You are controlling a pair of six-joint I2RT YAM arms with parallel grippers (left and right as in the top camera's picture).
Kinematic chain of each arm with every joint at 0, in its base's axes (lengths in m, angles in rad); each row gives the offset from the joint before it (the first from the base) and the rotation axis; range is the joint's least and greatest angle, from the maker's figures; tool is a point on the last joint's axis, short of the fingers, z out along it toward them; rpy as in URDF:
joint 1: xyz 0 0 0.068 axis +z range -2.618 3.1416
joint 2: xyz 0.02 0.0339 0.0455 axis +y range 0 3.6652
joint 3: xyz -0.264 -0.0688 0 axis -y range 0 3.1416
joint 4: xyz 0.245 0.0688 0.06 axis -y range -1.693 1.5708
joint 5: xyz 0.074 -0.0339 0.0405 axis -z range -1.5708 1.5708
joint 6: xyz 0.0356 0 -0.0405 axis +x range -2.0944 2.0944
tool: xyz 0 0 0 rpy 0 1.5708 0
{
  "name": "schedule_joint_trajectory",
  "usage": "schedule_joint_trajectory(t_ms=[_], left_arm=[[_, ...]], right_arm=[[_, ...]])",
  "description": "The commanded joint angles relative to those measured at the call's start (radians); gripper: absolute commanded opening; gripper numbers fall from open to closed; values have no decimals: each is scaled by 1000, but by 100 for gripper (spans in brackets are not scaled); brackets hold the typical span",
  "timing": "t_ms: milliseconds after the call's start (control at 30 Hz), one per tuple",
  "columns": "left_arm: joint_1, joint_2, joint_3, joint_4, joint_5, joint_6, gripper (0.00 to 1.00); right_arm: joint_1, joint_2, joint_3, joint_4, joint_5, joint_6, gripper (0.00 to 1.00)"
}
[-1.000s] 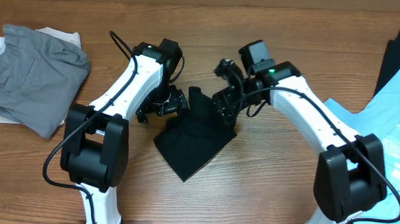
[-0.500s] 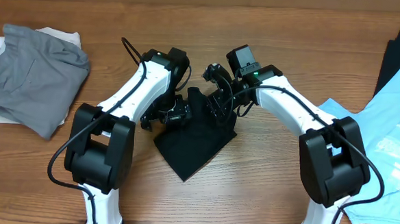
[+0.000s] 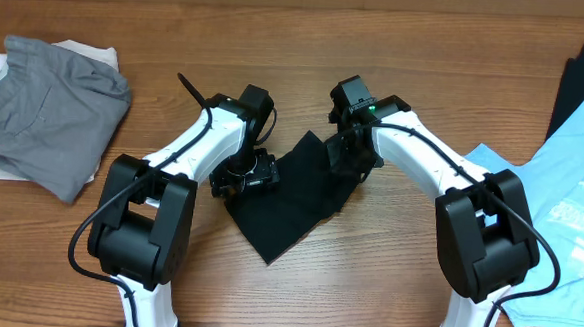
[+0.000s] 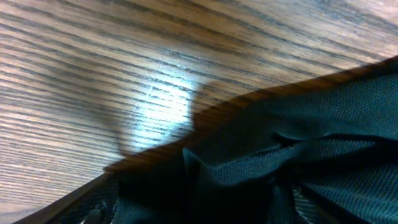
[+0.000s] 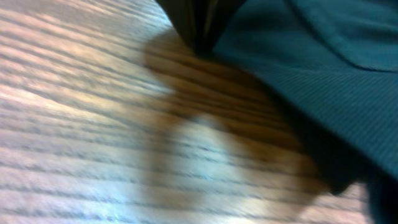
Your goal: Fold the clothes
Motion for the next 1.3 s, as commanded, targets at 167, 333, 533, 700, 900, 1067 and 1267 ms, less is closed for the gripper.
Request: schedule_joint_trajectory(t_ms=[167,333,533,700,900,1067,1267], left_arm=[[23,18,-7,13,-121,-22,70],[54,-72,69,3,-121,20,75],[66,-136,120,180,235,480,100],[66,-67,120,230,418,699,100],[72,86,120,274,539,747,100],[73,159,120,243,589,752,100],[73,236,119,168,666,782,92]], right_arm=[[-12,-25,31,-82,93,63,25],[-63,-166,66,-154,88,143,35],[-130,-233,65,-194,40,146,44],[-130,-232,64,-214,40,145,45],[-130,-232,64,-221,40,145,45],[-130,-232,64,-220,42,145,45],[-130,-232,64,-221,44,145,45]])
